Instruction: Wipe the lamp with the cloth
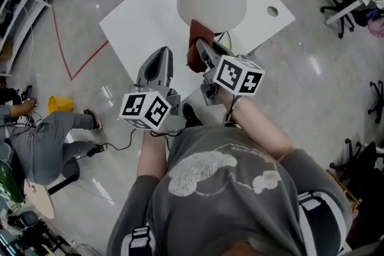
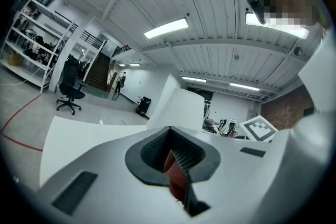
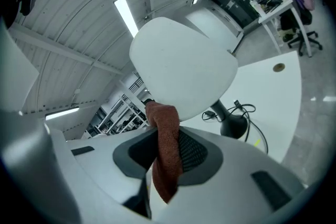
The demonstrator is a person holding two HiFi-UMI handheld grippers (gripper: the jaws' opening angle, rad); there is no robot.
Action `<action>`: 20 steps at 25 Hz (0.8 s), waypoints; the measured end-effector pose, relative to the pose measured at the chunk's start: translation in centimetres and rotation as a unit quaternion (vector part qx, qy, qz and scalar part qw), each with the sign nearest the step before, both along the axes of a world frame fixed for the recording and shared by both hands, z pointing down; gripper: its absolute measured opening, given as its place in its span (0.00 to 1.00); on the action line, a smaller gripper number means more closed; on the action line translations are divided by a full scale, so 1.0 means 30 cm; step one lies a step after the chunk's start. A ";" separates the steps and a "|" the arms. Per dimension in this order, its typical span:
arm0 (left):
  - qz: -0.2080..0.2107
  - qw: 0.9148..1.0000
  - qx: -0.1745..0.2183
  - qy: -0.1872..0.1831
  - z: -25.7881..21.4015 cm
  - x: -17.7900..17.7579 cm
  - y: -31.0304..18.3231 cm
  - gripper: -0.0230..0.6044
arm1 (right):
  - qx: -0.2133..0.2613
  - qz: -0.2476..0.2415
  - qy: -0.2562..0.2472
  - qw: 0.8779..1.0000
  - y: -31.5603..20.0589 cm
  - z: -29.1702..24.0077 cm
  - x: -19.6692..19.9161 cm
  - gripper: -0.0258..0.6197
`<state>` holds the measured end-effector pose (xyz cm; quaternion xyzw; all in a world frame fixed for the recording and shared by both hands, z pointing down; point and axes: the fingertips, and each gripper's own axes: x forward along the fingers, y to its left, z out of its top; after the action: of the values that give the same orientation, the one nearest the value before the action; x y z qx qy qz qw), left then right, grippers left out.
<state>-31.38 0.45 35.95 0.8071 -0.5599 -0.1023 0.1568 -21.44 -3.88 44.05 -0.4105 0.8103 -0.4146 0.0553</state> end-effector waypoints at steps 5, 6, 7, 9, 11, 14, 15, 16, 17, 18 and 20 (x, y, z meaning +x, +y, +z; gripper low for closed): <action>-0.007 1.000 0.018 -0.001 -0.051 0.047 0.023 0.05 | 0.092 -0.038 0.062 0.993 0.035 -0.119 0.049 0.18; -0.008 1.000 0.027 -0.002 -0.074 0.058 0.025 0.05 | 0.115 -0.048 0.068 0.990 0.044 -0.152 0.057 0.18; -0.010 0.999 0.036 -0.004 -0.100 0.069 0.028 0.05 | 0.136 -0.059 0.071 0.986 0.051 -0.185 0.066 0.18; -0.013 0.998 0.056 -0.007 -0.159 0.094 0.030 0.05 | 0.174 -0.078 0.072 0.979 0.052 -0.260 0.085 0.18; -0.015 0.997 0.075 -0.010 -0.219 0.122 0.029 0.05 | 0.202 -0.095 0.066 0.973 0.035 -0.337 0.107 0.18; -0.021 0.995 0.100 -0.018 -0.297 0.162 0.032 0.05 | 0.229 -0.118 0.056 0.965 -0.001 -0.429 0.131 0.18; -0.023 0.994 0.109 -0.021 -0.318 0.173 0.034 0.05 | 0.236 -0.124 0.055 0.962 -0.014 -0.454 0.138 0.18; -0.025 0.992 0.118 -0.023 -0.336 0.183 0.035 0.05 | 0.243 -0.128 0.055 0.960 -0.027 -0.476 0.145 0.18; -0.028 0.992 0.123 -0.024 -0.350 0.191 0.037 0.05 | 0.246 -0.133 0.056 0.958 -0.039 -0.491 0.150 0.18; -0.031 0.991 0.125 -0.025 -0.360 0.200 0.038 0.05 | 0.248 -0.139 0.058 0.957 -0.049 -0.499 0.153 0.18; -0.039 0.992 0.121 -0.028 -0.362 0.214 0.041 0.05 | 0.246 -0.149 0.063 0.956 -0.060 -0.494 0.162 0.18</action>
<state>-24.96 1.67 25.09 0.8000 -0.5789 -0.1528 0.0385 -16.59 -5.68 29.24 -0.2843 0.9409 -0.1793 0.0413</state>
